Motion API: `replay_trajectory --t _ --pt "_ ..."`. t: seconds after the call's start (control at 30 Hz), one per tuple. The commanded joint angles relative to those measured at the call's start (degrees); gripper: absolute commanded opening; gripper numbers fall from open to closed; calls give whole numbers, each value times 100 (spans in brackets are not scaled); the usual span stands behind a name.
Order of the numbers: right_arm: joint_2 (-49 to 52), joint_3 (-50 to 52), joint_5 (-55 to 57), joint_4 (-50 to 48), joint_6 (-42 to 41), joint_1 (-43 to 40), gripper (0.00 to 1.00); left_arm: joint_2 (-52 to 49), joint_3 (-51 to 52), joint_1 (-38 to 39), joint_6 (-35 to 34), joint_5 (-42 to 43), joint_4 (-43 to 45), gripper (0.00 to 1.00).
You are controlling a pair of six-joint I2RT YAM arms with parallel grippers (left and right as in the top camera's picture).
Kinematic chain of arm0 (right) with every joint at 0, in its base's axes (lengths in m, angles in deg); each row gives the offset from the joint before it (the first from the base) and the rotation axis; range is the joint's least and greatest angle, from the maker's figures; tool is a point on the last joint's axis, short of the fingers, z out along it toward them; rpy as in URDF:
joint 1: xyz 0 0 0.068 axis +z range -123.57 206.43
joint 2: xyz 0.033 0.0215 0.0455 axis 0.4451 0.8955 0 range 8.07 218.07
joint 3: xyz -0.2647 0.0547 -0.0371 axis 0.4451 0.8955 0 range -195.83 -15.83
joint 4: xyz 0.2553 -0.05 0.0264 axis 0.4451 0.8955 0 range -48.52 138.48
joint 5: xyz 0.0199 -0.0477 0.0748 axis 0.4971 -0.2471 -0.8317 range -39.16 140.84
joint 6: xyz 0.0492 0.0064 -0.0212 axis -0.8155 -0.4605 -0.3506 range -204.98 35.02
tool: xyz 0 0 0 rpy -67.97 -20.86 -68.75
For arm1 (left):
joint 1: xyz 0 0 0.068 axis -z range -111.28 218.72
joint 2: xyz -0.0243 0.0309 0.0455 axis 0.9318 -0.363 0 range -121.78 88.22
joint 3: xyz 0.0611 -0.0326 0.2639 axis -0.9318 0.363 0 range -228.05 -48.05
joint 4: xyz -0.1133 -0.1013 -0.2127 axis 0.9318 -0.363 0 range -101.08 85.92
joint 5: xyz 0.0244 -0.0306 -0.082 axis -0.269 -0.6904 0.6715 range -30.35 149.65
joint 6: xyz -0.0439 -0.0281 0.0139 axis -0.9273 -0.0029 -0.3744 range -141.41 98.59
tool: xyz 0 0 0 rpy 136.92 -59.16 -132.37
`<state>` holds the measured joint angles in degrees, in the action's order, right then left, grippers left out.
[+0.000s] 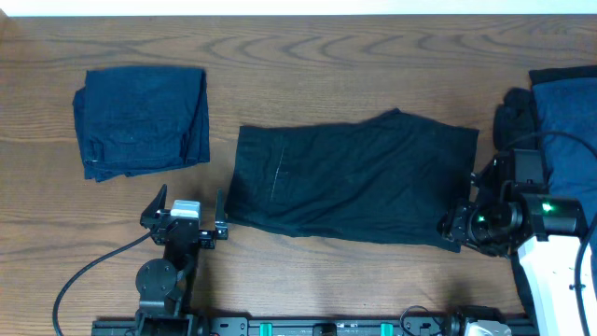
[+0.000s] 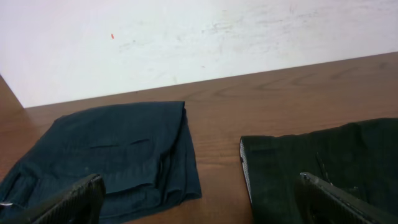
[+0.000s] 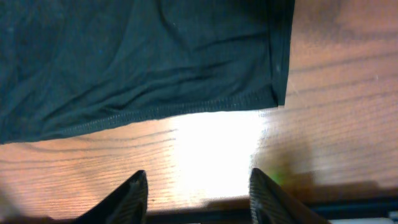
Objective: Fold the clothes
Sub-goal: 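Move the right gripper to the pants' lower right corner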
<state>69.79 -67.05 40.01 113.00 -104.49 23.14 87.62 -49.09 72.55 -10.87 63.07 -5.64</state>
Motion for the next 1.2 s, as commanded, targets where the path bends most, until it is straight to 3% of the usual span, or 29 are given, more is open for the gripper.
replay_trajectory --t 0.0,0.2,0.3,0.6,0.93,1.17 --pt "17 133 -39 -59 -442 42 55 20 81 -28 33 -7 -225 98" --pt "33 575 -542 -452 -1064 44 57 20 81 -28 35 -7 -225 98" --pt "33 992 -662 -754 -1679 42 72 22 81 -28 35 -7 -225 98" --pt "42 1921 -721 -2098 -2227 35 62 22 81 -28 35 -7 -223 98" --pt "44 2144 -522 -2734 -2437 35 51 20 81 -28 33 -7 -225 98" --pt "44 2197 -782 -2476 -2459 37 57 22 81 -28 33 -7 -223 98"
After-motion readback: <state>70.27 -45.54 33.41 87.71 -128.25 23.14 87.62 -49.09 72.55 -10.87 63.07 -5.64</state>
